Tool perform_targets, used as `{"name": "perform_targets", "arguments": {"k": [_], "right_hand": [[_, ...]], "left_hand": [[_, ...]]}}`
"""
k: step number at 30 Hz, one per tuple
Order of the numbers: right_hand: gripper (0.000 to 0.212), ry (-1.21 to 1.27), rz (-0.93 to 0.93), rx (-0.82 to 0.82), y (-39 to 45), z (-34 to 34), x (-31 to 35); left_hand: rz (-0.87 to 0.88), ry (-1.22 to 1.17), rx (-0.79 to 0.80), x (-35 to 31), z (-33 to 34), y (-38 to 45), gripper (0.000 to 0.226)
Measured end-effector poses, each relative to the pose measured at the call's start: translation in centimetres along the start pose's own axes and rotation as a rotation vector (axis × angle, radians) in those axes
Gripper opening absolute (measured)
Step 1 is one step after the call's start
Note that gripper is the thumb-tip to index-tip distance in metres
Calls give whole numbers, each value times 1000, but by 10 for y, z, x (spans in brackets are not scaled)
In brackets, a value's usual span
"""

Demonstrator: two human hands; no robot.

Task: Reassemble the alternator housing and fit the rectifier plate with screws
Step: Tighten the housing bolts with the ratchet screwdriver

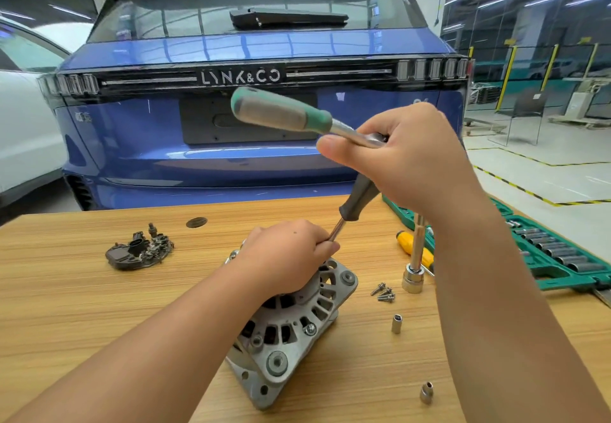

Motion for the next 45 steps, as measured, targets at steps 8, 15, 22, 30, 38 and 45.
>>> {"name": "perform_targets", "arguments": {"k": [8, 15, 22, 30, 38, 45], "right_hand": [[21, 580, 202, 61, 3, 2, -3], [13, 1260, 488, 64, 6, 14, 3], [19, 1718, 670, -195, 5, 16, 4], [25, 293, -560, -311, -6, 44, -4], [55, 239, -349, 239, -1, 7, -2], [53, 282, -299, 237, -6, -4, 7]], "left_hand": [[-2, 8, -28, 0, 1, 0, 47], [-12, 5, -25, -1, 1, -1, 45], [-28, -36, -26, 1, 3, 1, 45], [-39, -86, 12, 3, 4, 2, 35], [-20, -123, 26, 0, 4, 1, 45], [-9, -127, -22, 5, 12, 9, 38]]}}
Point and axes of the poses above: each hand's wrist, its own y-axis towards the middle knuckle, its own z-axis out of the palm, x = y × z, the point moved 1 cm from there along y, towards the middle knuckle, and after that the axes turned 9 degrees about -z, right-handed, at the moved point
